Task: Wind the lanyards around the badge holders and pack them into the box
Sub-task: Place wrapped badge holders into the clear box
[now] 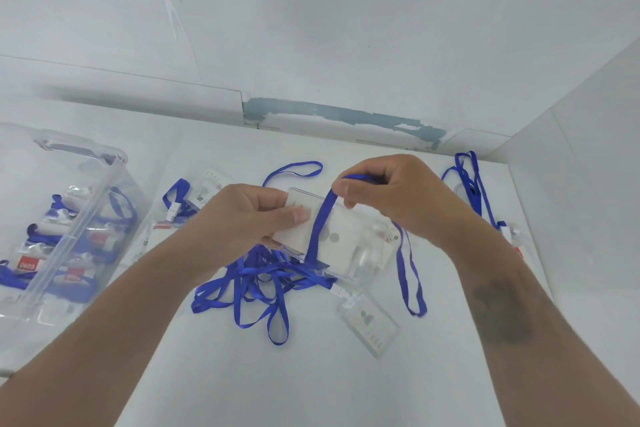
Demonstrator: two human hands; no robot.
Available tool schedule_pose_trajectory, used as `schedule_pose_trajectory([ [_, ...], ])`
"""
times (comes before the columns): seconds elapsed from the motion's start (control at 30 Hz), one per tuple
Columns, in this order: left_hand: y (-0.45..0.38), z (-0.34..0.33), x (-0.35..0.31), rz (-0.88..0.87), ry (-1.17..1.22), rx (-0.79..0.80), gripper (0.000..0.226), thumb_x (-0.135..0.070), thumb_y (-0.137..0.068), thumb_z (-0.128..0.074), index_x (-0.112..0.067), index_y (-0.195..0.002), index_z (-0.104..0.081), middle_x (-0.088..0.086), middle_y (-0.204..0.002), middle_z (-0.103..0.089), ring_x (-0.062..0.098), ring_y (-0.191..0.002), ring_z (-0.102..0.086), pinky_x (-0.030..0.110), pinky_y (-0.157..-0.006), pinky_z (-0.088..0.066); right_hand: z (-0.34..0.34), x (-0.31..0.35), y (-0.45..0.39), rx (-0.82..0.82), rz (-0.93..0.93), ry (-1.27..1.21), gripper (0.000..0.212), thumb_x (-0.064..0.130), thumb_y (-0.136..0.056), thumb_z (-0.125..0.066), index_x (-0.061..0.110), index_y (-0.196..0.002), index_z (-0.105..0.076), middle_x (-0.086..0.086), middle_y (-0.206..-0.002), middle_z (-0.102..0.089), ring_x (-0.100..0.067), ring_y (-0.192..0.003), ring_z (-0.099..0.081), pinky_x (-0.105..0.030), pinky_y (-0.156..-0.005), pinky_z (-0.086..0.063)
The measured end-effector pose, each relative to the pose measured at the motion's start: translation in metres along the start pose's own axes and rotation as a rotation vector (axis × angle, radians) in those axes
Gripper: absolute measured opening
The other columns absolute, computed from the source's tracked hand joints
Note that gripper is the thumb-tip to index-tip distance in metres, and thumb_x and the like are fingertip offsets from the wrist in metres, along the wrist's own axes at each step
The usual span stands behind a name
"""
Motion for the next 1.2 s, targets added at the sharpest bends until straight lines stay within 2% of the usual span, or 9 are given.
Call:
schedule_pose_trajectory([
  [0.13, 0.005, -0.007, 0.007, 0.039, 0.278, 0.068, 0.027, -0.028, -0.076, -0.069, -0.013, -0.095, -0.079, 0.012, -0.105, -0.076, 0.028, -0.097, -0.073, 0.039, -0.088, -0.059, -0.022, -0.034, -0.001, 0.011, -0.131, -0.448, 0.003, 0.028, -0.074, -0.079, 0.028, -0.072, -0.078, -0.004, -0.072, -0.06, -0.027, -0.078, -0.042, -0.033, -0.064, -0.034],
  [0.27, 0.0, 0.0, 0.019, 0.06, 0.43, -0.062, 0.019, -0.026, -0.074, -0.071, -0.015, -0.086, -0.08, 0.01, -0.101, -0.076, 0.019, -0.083, -0.073, 0.029, -0.077, -0.06, -0.065, -0.062, 0.01, -0.008, -0.302, -0.688, 0.055, -0.004, -0.092, -0.034, 0.019, -0.051, -0.063, 0.001, -0.05, -0.045, -0.012, -0.043, -0.034, -0.03, -0.058, -0.023],
  [0.33, -0.002, 0.001, 0.026, 0.075, 0.447, -0.131, 0.02, -0.026, -0.076, -0.072, -0.014, -0.09, -0.079, 0.009, -0.102, -0.077, 0.019, -0.084, -0.074, 0.025, -0.072, -0.062, -0.084, -0.067, 0.018, -0.007, -0.362, -0.588, 0.035, 0.004, -0.086, -0.039, 0.017, -0.054, -0.046, 0.003, -0.05, -0.035, -0.006, -0.037, -0.022, -0.026, -0.053, -0.015],
  [0.43, -0.002, 0.008, 0.034, 0.088, 0.419, -0.255, 0.014, -0.021, -0.089, -0.068, -0.014, -0.097, -0.076, 0.007, -0.099, -0.077, 0.023, -0.09, -0.075, 0.025, -0.074, -0.062, -0.096, -0.06, 0.026, -0.036, -0.289, -0.364, 0.032, 0.027, -0.083, -0.053, 0.02, -0.052, -0.049, 0.008, -0.047, -0.035, -0.01, -0.042, -0.025, -0.023, -0.046, -0.022],
  [0.63, 0.003, 0.024, 0.016, -0.011, 0.055, -0.461, 0.022, -0.021, -0.091, -0.069, -0.031, -0.072, -0.07, -0.011, -0.072, -0.075, 0.007, -0.068, -0.073, 0.017, -0.059, -0.058, -0.1, -0.025, 0.045, 0.077, -0.029, 0.387, 0.04, 0.042, -0.105, -0.03, 0.027, -0.068, -0.035, 0.003, -0.073, -0.047, -0.019, -0.075, -0.05, -0.035, -0.071, -0.041],
  [0.8, 0.004, 0.02, 0.018, 0.004, -0.254, -0.326, 0.021, -0.04, -0.087, -0.065, -0.027, -0.072, -0.072, -0.01, -0.077, -0.074, 0.02, -0.069, -0.071, 0.05, -0.08, -0.059, -0.067, 0.011, 0.046, 0.051, 0.085, 0.637, 0.03, 0.04, -0.101, -0.036, 0.022, -0.09, -0.058, 0.005, -0.093, -0.06, -0.02, -0.089, -0.056, -0.039, -0.082, -0.048],
  [0.93, 0.011, 0.003, 0.022, 0.037, -0.24, -0.154, 0.016, -0.025, -0.095, -0.063, -0.025, -0.086, -0.077, -0.006, -0.076, -0.077, 0.008, -0.068, -0.074, 0.013, -0.061, -0.053, -0.026, 0.024, 0.032, -0.011, 0.101, 0.437, 0.015, 0.039, -0.092, -0.059, 0.034, -0.096, -0.073, 0.021, -0.092, -0.069, 0.001, -0.084, -0.06, -0.022, -0.076, -0.048],
  [1.07, 0.014, -0.004, 0.029, 0.07, 0.007, -0.015, 0.014, -0.022, -0.089, -0.067, -0.022, -0.086, -0.081, 0.004, -0.088, -0.079, 0.021, -0.083, -0.076, 0.027, -0.078, -0.06, -0.006, 0.006, 0.012, -0.005, 0.044, 0.033, 0.007, 0.023, -0.088, -0.071, 0.026, -0.088, -0.077, 0.017, -0.071, -0.071, 0.002, -0.056, -0.056, -0.007, -0.054, -0.038],
  [1.2, 0.016, -0.003, 0.026, 0.039, 0.315, 0.012, 0.026, -0.025, -0.078, -0.068, -0.012, -0.098, -0.079, 0.016, -0.104, -0.075, 0.032, -0.096, -0.073, 0.037, -0.085, -0.06, -0.02, -0.046, 0.001, -0.074, -0.119, -0.321, 0.009, 0.019, -0.085, -0.073, 0.025, -0.083, -0.079, -0.007, -0.084, -0.075, -0.02, -0.069, -0.052, -0.024, -0.059, -0.045],
])
Point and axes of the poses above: each hand's wrist, its own y-axis away from the middle knuckle, its own z-axis out of the back of the hand, x = y × z, the point moved 9 cm from there along -y, towards the middle knuckle
